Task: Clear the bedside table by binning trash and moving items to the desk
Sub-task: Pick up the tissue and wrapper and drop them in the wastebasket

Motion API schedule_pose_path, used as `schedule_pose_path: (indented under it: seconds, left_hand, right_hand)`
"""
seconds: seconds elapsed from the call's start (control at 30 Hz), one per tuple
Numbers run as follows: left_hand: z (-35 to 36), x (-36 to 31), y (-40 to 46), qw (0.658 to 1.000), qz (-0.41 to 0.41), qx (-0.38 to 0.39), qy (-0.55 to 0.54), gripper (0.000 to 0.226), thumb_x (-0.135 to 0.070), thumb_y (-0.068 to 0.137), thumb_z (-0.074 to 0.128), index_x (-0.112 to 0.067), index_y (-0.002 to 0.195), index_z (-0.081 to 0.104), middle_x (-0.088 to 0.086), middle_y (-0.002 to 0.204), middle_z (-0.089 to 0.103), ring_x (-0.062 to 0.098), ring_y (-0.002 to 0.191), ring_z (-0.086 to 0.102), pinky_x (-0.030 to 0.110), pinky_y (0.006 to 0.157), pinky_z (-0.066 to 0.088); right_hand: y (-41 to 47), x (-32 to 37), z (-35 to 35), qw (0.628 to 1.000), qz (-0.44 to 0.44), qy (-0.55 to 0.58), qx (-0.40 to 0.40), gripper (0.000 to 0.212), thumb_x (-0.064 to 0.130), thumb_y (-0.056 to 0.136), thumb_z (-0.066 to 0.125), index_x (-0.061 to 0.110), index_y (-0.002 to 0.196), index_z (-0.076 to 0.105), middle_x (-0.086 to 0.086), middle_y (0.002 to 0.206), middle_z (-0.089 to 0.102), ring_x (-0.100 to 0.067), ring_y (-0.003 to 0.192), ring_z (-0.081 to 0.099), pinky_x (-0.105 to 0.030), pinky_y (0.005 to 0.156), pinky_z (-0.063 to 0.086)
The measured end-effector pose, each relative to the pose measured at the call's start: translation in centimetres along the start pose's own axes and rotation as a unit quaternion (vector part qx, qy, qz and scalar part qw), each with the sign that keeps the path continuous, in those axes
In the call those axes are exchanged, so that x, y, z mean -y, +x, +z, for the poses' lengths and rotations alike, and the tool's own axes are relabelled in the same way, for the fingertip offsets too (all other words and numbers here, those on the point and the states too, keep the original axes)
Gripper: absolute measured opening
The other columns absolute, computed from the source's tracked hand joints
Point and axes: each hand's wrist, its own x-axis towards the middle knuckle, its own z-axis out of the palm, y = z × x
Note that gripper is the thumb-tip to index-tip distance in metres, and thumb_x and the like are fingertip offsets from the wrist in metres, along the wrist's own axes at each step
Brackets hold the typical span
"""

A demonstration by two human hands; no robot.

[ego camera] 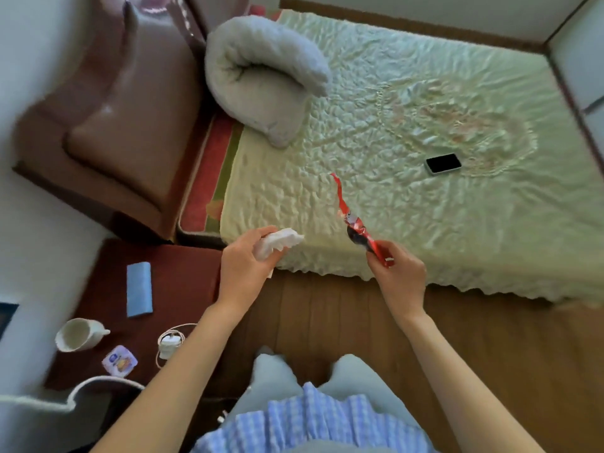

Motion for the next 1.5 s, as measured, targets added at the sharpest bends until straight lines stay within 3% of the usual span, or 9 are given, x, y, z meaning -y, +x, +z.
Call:
schedule_pose_path:
  seconds: [0.3, 0.57, 0.67, 0.8, 0.87, 0.97, 1.1, 1.27, 1.5]
  left_hand:
    - [14.4, -9.0, -4.3, 0.989, 0.084, 0.122, 0.002, 0.034, -0.028, 0.075, 0.077, -0.019, 0.107, 0.067, -0.012, 0.099, 0.067, -0.009, 0.089, 0.059, 0.004, 0.075, 0.042]
    - [30.6, -17.3, -10.4, 0.971, 0.101, 0.218, 0.000, 0.031, -0.028, 0.075, 0.077, -0.025, 0.103, 0.066, -0.011, 0.093, 0.067, -0.002, 0.081, 0.059, 0.012, 0.069, 0.045]
    - [35.3, -19.6, -12.3, 0.957, 0.121, 0.262, 0.007, 0.029, -0.028, 0.074, 0.078, -0.026, 0.100, 0.066, -0.012, 0.089, 0.066, 0.000, 0.079, 0.060, 0.009, 0.067, 0.043]
    - [40.9, -21.8, -13.4, 0.939, 0.138, 0.314, 0.027, 0.031, -0.027, 0.073, 0.079, -0.022, 0.102, 0.068, -0.008, 0.089, 0.067, 0.007, 0.080, 0.061, 0.020, 0.070, 0.046]
    - [43.5, -22.9, -13.5, 0.928, 0.152, 0.338, 0.038, 0.030, -0.027, 0.073, 0.078, -0.023, 0.101, 0.068, -0.010, 0.088, 0.066, 0.007, 0.080, 0.060, 0.018, 0.070, 0.045]
    - [48.1, -24.8, -13.0, 0.912, 0.170, 0.371, 0.049, 0.029, -0.029, 0.074, 0.077, -0.026, 0.101, 0.066, -0.010, 0.090, 0.065, 0.010, 0.082, 0.060, 0.021, 0.071, 0.045]
    - [55.7, -28.8, -11.5, 0.891, 0.186, 0.408, 0.065, 0.031, -0.033, 0.076, 0.075, -0.028, 0.105, 0.066, -0.009, 0.089, 0.064, 0.005, 0.080, 0.055, 0.007, 0.063, 0.037]
    - [66.0, -34.4, -8.7, 0.856, 0.199, 0.474, 0.056, 0.028, -0.034, 0.079, 0.072, -0.032, 0.105, 0.063, -0.015, 0.088, 0.062, -0.004, 0.075, 0.054, 0.009, 0.061, 0.039]
    - [79.8, -41.0, -6.6, 0.798, 0.274, 0.531, 0.077, 0.031, -0.039, 0.078, 0.072, -0.031, 0.108, 0.064, -0.015, 0.095, 0.062, 0.004, 0.082, 0.054, 0.012, 0.067, 0.038]
  right_hand:
    - [-4.0, -12.2, -12.4, 0.990, 0.092, 0.030, -0.102, 0.017, 0.021, 0.080, 0.073, 0.023, 0.097, 0.070, 0.009, 0.083, 0.070, -0.009, 0.073, 0.064, -0.029, 0.063, 0.052]
    - [-9.1, -24.1, -24.8, 0.970, 0.162, 0.015, -0.181, 0.015, 0.030, 0.081, 0.073, 0.025, 0.095, 0.070, 0.013, 0.081, 0.068, -0.004, 0.070, 0.060, -0.026, 0.061, 0.050]
    - [-11.8, -27.8, -28.5, 0.955, 0.198, 0.000, -0.219, 0.014, 0.030, 0.080, 0.073, 0.025, 0.093, 0.070, 0.012, 0.081, 0.068, -0.006, 0.069, 0.060, -0.028, 0.060, 0.051]
    - [-15.3, -32.6, -31.9, 0.930, 0.255, -0.034, -0.264, 0.017, 0.028, 0.079, 0.075, 0.021, 0.094, 0.071, 0.008, 0.083, 0.070, -0.006, 0.070, 0.061, -0.027, 0.062, 0.053]
    - [-16.5, -34.5, -33.0, 0.914, 0.284, -0.048, -0.286, 0.019, 0.025, 0.079, 0.075, 0.017, 0.096, 0.071, 0.005, 0.084, 0.070, -0.007, 0.071, 0.061, -0.026, 0.063, 0.054]
    - [-17.1, -37.3, -34.4, 0.886, 0.327, -0.059, -0.323, 0.019, 0.020, 0.077, 0.077, 0.013, 0.094, 0.072, 0.001, 0.083, 0.072, -0.008, 0.069, 0.060, -0.017, 0.063, 0.049]
    - [-15.5, -42.2, -37.0, 0.848, 0.384, -0.060, -0.360, 0.019, 0.019, 0.075, 0.078, 0.016, 0.093, 0.072, 0.002, 0.080, 0.072, -0.013, 0.067, 0.063, -0.031, 0.064, 0.054]
    - [-11.9, -47.6, -41.4, 0.813, 0.428, -0.085, -0.387, 0.019, 0.018, 0.076, 0.077, 0.016, 0.094, 0.071, 0.003, 0.081, 0.070, -0.012, 0.068, 0.062, -0.033, 0.065, 0.053]
    - [-8.6, -53.5, -47.3, 0.759, 0.482, -0.117, -0.421, 0.019, 0.020, 0.079, 0.074, 0.014, 0.097, 0.071, 0.002, 0.081, 0.070, -0.011, 0.067, 0.060, -0.027, 0.063, 0.050]
